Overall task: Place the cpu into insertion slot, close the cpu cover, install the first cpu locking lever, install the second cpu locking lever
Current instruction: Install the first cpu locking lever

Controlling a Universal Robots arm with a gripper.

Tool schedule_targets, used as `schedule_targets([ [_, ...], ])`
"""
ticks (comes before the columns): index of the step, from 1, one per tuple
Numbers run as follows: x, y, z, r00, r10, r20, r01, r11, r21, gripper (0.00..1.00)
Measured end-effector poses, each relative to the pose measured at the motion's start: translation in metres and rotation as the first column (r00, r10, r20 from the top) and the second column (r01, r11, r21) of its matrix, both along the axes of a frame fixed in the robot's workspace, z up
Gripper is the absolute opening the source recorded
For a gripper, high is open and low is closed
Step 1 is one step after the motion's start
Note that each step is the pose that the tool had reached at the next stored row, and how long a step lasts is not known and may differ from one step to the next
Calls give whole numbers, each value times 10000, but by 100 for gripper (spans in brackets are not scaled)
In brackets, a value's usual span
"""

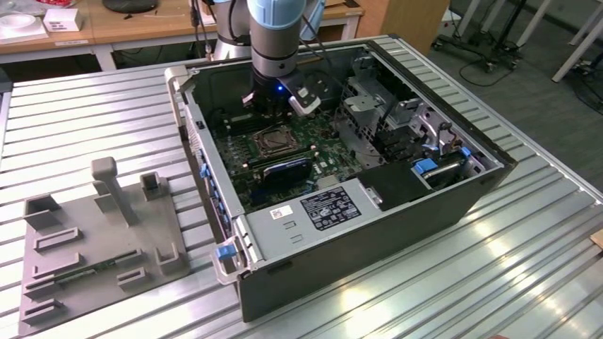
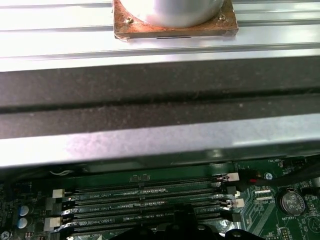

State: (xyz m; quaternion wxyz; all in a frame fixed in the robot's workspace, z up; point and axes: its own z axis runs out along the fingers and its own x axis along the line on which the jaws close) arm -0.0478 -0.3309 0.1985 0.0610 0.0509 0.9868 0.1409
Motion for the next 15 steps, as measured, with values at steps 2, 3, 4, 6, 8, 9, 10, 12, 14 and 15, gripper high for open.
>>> schedule_targets([
  [2, 1, 0, 0, 10000, -5, 0, 5, 10000, -1, 11],
  [3, 1, -1, 0, 10000, -16, 0, 16, 10000, -1, 11],
  [4, 1, -1, 0, 10000, -36, 0, 36, 10000, -1, 11],
  [6, 1, -1, 0, 10000, -47, 0, 47, 10000, 0, 11],
  [8, 1, -1, 0, 9999, -102, 0, 102, 9999, 0, 11],
  [9, 1, -1, 0, 9999, -102, 0, 102, 9999, -1, 11],
  [10, 1, -1, 0, 9999, -102, 0, 102, 9999, -1, 11],
  [12, 1, -2, 0, 9999, -103, -1, 103, 9999, -9, 11],
  [14, 0, -4, -2, 9999, -103, -1, 103, 9999, -17, 11],
  [15, 0, -6, -3, 9999, -103, -1, 103, 9999, -22, 11],
])
